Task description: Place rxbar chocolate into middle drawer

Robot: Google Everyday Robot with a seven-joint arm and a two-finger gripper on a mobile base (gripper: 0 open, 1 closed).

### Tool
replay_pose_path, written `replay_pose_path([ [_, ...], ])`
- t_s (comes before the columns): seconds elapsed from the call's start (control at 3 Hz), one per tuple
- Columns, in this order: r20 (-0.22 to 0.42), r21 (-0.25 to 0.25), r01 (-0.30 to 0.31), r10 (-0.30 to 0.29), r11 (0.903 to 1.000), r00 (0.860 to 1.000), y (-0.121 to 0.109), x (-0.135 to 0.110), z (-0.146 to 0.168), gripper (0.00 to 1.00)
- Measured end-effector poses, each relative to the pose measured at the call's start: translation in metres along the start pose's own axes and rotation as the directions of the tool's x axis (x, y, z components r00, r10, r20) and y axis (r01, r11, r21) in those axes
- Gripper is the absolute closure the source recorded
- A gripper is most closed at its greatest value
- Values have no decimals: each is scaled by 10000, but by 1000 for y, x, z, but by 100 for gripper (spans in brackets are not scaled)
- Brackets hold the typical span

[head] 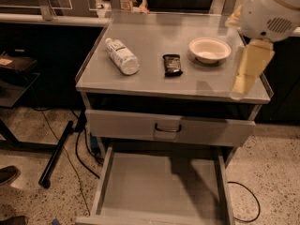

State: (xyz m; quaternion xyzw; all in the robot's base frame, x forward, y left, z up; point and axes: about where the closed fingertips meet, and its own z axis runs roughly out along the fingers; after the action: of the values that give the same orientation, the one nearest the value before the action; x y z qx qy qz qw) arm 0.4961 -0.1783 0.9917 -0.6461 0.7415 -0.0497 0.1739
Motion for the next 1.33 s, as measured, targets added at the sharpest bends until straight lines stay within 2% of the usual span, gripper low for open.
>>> replay_pose_path([
  [0.33, 273, 15, 857, -857, 9963, 9959, -36, -42, 16, 0],
  [0.67, 299, 54, 866, -868, 9962, 9958, -37, -43, 16, 0],
  [1.33, 605, 466, 247, -275, 9986, 9978, -56, -27, 34, 0],
])
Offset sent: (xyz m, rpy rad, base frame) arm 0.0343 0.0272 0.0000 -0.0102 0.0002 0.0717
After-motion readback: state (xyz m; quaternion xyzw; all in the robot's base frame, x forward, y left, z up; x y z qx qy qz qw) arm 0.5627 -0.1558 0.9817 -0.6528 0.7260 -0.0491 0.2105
